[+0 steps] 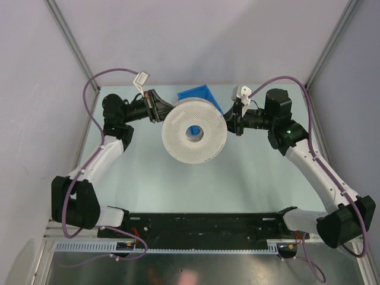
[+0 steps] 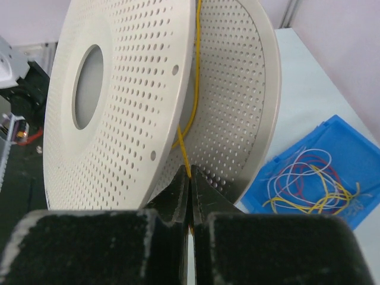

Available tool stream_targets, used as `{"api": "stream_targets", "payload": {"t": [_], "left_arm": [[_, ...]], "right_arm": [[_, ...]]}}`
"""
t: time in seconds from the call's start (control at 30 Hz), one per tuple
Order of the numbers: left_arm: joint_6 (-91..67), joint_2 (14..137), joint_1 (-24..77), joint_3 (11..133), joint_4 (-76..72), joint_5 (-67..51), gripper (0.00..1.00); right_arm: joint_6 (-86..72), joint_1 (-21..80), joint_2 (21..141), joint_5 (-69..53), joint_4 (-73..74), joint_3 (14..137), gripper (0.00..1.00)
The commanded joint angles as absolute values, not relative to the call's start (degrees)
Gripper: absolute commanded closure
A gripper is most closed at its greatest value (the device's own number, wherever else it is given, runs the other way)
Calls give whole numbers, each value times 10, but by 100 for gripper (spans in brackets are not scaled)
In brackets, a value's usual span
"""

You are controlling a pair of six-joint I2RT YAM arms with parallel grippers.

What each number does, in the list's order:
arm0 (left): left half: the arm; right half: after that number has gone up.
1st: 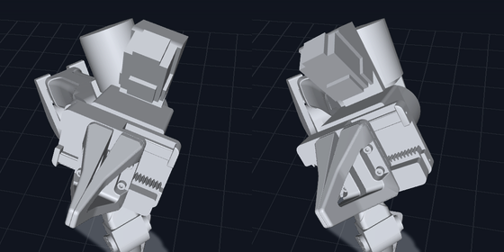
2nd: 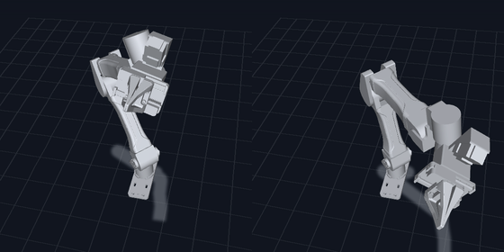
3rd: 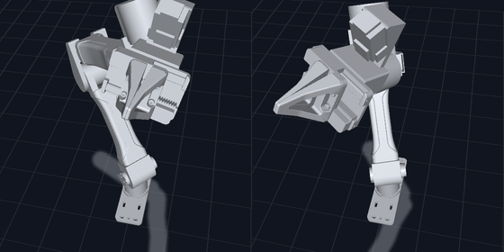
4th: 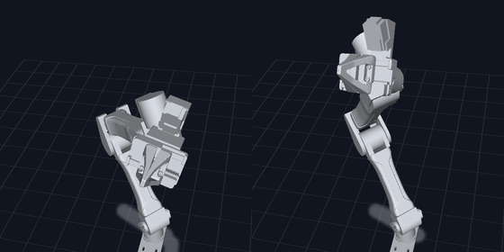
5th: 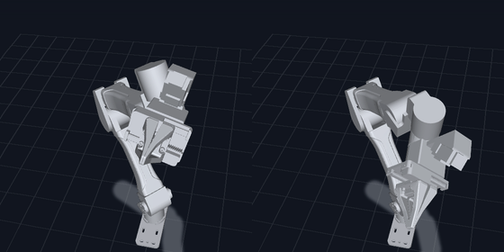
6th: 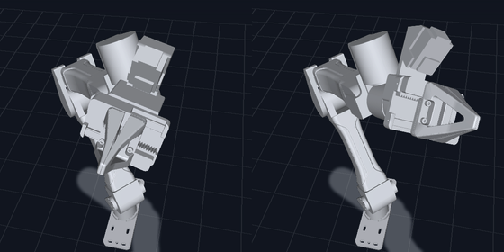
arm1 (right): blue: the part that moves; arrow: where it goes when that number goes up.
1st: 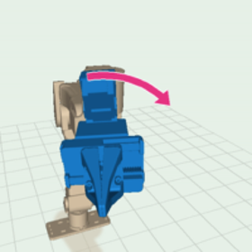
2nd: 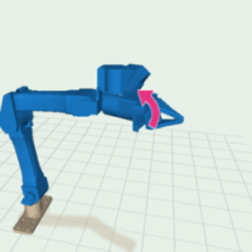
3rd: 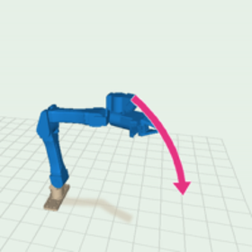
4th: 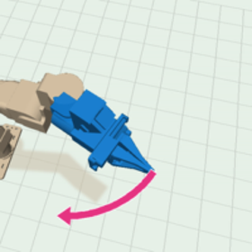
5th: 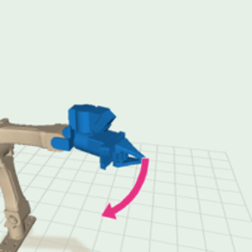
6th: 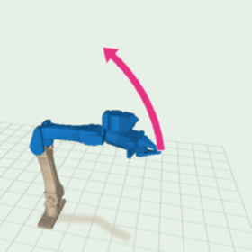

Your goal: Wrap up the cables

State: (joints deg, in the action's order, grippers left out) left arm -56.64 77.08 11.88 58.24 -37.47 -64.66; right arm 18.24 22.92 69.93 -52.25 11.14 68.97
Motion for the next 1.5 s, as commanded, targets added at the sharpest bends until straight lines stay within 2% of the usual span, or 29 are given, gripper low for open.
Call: {"api": "stream_targets", "payload": {"t": [0.0,0.23,0.37,0.87,1.47], "left_arm": [[-730,783,77,622,-473,-571,100],[-766,801,69,620,-409,-514,100],[-766,805,68,617,-372,-488,100],[-746,777,68,572,-314,-459,100],[-723,781,56,535,-314,-463,100]], "right_arm": [[81,224,714,-523,83,702,100],[-77,244,741,-507,-76,702,100],[-117,257,765,-493,-117,702,100],[-137,235,806,-483,-119,702,100],[-78,217,824,-495,-56,702,100]]}}
